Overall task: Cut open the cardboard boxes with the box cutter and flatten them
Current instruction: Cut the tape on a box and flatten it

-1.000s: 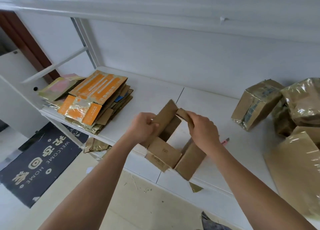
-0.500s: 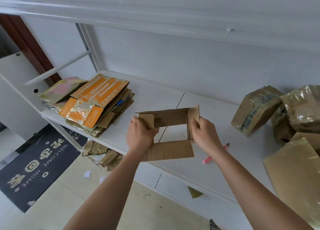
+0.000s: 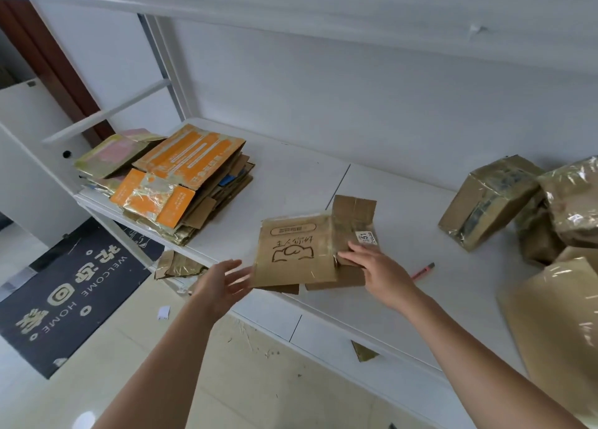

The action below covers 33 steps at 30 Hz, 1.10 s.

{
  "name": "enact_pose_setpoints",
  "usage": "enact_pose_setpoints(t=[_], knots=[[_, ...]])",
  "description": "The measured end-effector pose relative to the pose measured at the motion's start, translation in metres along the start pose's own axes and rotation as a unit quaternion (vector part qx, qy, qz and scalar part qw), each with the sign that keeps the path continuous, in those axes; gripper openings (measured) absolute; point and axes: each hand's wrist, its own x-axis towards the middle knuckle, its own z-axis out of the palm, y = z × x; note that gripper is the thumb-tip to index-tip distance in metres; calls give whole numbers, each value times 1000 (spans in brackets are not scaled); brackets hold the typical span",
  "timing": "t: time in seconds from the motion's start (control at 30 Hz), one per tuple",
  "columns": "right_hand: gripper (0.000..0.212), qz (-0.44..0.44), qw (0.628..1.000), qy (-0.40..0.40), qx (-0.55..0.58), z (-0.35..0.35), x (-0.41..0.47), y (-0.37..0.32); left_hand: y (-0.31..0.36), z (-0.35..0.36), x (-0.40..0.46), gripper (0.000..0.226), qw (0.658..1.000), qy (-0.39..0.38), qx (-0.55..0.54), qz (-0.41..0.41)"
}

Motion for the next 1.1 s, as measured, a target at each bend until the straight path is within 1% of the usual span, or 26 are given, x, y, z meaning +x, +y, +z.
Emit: enact_pose_setpoints(t=[0.07,0.17,0.23,0.3,0.33,0.4,0.5,0.57,0.63,0.7,0.77,0.8,0.83,0.9,0.97,1.0,1.07,1.1], knots=[[69,35,998,-41,-23,7,1,1,-7,2,6,22,998,21,63,4],[67,74,990,-119,-4,14,6,3,-12,17,11,15,981,40,184,42],[60,102,986,-132,29,17,14,2,-12,28,16,7,966,55,245,63],[48,129,981,-132,62,22,24,2,-12,36,24,10,953,73,284,69],[45,131,980,-137,58,26,27,3,-12,38,29,13,947,79,305,67],[42,119,980,-157,20,36,32,7,-14,40,39,12,932,84,347,61],[43,114,981,-157,-18,49,36,10,-18,40,52,16,925,103,358,79],[42,115,983,-144,-23,55,37,10,-19,41,59,22,919,120,364,97],[40,120,985,-126,-14,60,35,10,-16,46,64,21,915,112,377,94],[39,126,986,-107,-11,64,35,11,-10,52,68,18,918,99,376,79],[38,133,987,-92,-4,67,34,11,-2,55,69,15,935,78,341,65],[37,138,988,-74,11,68,33,9,2,56,67,11,946,59,313,61],[33,140,989,-36,34,69,31,7,5,56,64,6,957,39,282,61],[22,133,983,102,75,69,28,0,12,55,58,10,969,15,235,80],[16,149,955,244,85,63,28,-13,26,54,49,18,974,11,200,107],[20,171,934,296,100,57,29,-18,33,54,45,20,976,8,181,120],[30,194,898,358,165,38,39,-34,55,46,37,24,979,1,137,149],[31,188,885,365,220,27,46,-42,65,41,32,25,980,2,119,160]])
